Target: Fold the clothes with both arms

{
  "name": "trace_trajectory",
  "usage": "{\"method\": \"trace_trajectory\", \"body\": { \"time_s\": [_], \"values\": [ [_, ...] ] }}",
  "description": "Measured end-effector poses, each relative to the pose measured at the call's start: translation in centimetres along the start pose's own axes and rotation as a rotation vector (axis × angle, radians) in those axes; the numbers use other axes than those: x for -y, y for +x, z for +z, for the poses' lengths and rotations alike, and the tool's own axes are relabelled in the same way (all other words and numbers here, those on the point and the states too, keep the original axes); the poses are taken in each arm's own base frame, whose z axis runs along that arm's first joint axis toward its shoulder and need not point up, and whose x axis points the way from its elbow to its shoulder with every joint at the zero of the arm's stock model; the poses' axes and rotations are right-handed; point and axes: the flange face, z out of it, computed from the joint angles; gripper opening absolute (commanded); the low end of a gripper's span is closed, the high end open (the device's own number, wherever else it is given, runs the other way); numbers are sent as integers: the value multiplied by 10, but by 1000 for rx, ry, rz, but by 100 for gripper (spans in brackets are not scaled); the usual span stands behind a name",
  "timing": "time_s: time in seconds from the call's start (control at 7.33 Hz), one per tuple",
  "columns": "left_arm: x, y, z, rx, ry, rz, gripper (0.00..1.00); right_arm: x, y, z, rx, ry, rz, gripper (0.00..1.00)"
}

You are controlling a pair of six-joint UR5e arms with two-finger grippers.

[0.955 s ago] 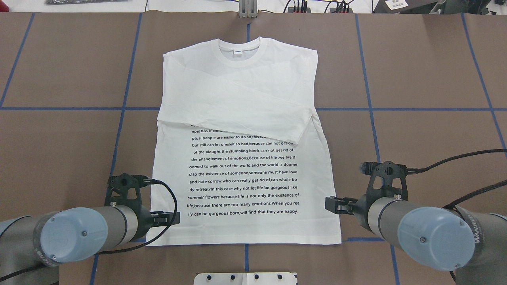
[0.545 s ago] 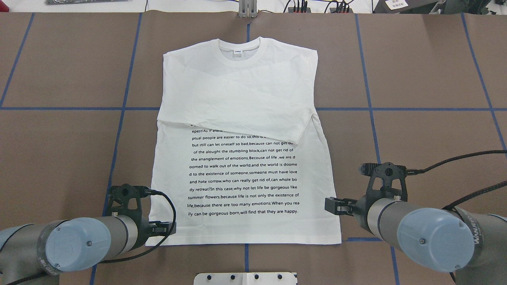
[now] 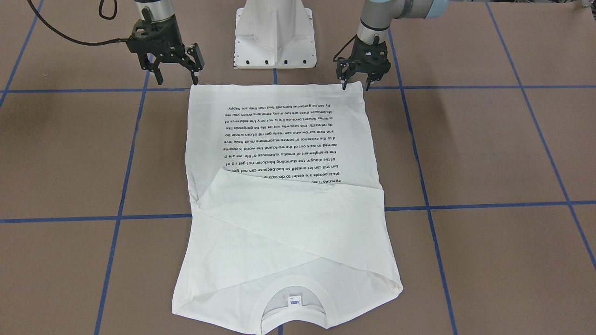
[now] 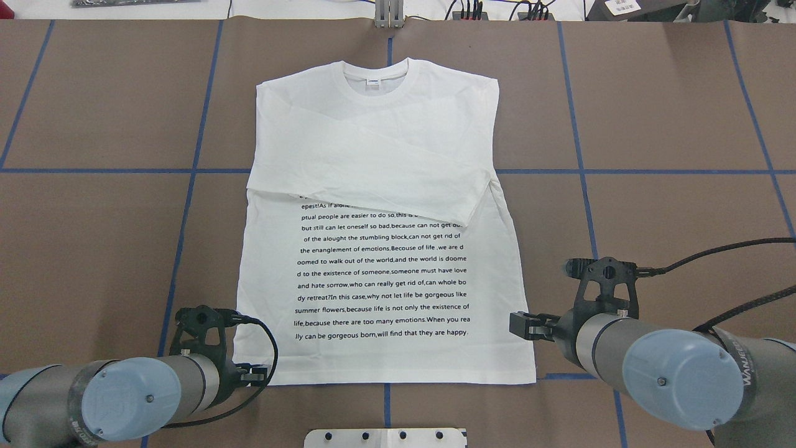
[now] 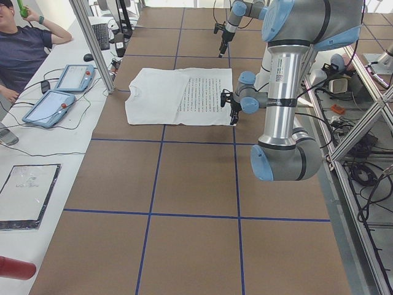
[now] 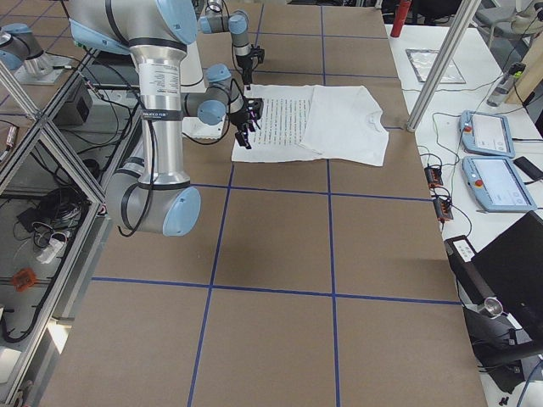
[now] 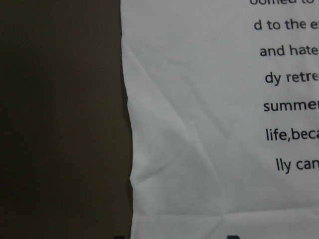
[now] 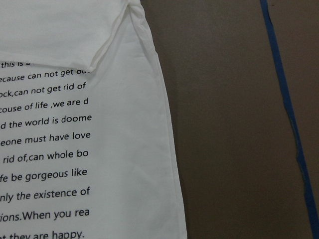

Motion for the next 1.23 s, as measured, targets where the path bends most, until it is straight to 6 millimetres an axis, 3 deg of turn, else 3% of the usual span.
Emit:
{"method": "trace_trajectory", "body": {
  "time_s": [0.41,0.55,0.68,0.82,1.23],
  "values": [
    [-4,-1,3,13,-7,5,49,-2,0,1,0,-3,-2,100],
    [-5,-1,4,15,-9,6,38,-3,-1,1,0,-4,-3,100],
    [-6,-1,4,16,-11,7,11,-3,-1,1,0,-5,-3,100],
    [-6,-2,5,18,-11,4,0,-3,-1,1,-1,-5,-3,100],
    [-5,-5,1,18,-9,-6,0,-14,-2,6,-2,9,-7,99]
  ]
}}
